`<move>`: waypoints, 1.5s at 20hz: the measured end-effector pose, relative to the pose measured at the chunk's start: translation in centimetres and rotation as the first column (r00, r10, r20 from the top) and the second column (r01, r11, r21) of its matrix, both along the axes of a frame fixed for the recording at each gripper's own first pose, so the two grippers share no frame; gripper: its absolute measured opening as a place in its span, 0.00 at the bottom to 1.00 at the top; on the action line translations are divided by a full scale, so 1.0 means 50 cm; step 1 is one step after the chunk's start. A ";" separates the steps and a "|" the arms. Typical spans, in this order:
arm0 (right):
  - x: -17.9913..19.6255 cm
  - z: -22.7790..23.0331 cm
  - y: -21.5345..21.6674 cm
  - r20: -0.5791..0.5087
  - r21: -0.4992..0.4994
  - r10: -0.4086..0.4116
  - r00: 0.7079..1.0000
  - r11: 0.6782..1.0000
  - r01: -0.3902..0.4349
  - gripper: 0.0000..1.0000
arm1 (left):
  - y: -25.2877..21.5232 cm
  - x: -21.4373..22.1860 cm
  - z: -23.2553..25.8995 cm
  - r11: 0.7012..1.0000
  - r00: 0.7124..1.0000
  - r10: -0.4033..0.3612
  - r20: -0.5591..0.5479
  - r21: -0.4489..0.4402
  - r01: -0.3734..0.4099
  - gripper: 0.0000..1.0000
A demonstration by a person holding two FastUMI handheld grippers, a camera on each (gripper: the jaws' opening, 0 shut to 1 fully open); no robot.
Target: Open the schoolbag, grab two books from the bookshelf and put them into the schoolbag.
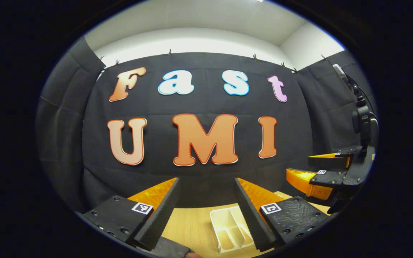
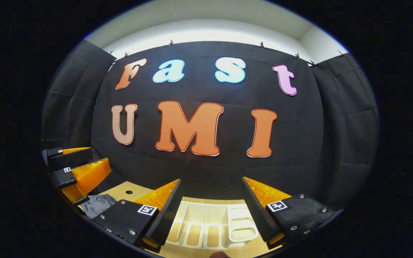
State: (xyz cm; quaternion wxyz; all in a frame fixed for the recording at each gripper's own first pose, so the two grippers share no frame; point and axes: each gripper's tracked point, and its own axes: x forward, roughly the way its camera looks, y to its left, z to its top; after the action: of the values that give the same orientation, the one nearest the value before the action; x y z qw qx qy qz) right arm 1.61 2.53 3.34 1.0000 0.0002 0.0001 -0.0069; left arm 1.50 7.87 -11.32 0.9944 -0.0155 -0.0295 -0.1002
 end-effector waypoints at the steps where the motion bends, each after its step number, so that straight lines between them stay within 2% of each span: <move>1: -0.005 0.002 0.001 0.012 -0.003 0.008 1.000 1.000 -0.008 0.95 | 0.000 -0.003 0.003 1.000 1.000 0.014 0.011 -0.011 -0.014 0.94; 4: -0.016 -0.005 0.003 0.016 -0.017 0.033 0.999 0.999 -0.033 0.95 | -0.002 -0.015 0.018 0.999 0.999 0.036 0.028 -0.026 -0.035 0.94; 5: -0.020 -0.009 0.002 0.014 -0.017 0.037 0.999 0.999 -0.037 1.00 | 0.000 -0.018 0.021 0.998 0.998 0.051 0.029 -0.027 -0.050 0.94; 6: -0.025 -0.009 -0.004 0.012 -0.015 0.039 0.999 0.999 -0.039 0.95 | -0.002 -0.022 0.023 0.998 0.997 0.064 0.040 -0.031 -0.063 0.94; 13: -0.076 -0.052 0.001 -0.008 0.013 0.041 0.999 0.999 -0.041 0.95 | -0.049 -0.033 0.020 0.996 0.996 0.082 0.025 -0.033 -0.081 0.94; 16: -0.089 -0.060 -0.003 -0.017 0.024 0.035 0.999 0.999 -0.034 0.95 | -0.037 -0.028 0.032 0.995 0.995 0.096 0.024 -0.035 -0.095 0.94; 30: -0.132 -0.063 -0.014 -0.013 0.024 0.004 1.000 1.000 -0.003 0.95 | -0.047 -0.023 0.037 0.998 0.998 0.039 0.051 -0.050 -0.036 0.94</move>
State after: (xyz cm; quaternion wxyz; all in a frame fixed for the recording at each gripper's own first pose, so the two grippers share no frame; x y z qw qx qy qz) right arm -4.98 1.82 0.18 0.9999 0.0122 0.0068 -0.0052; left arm 0.37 5.50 -9.48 0.9943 -0.0369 -0.0581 -0.0812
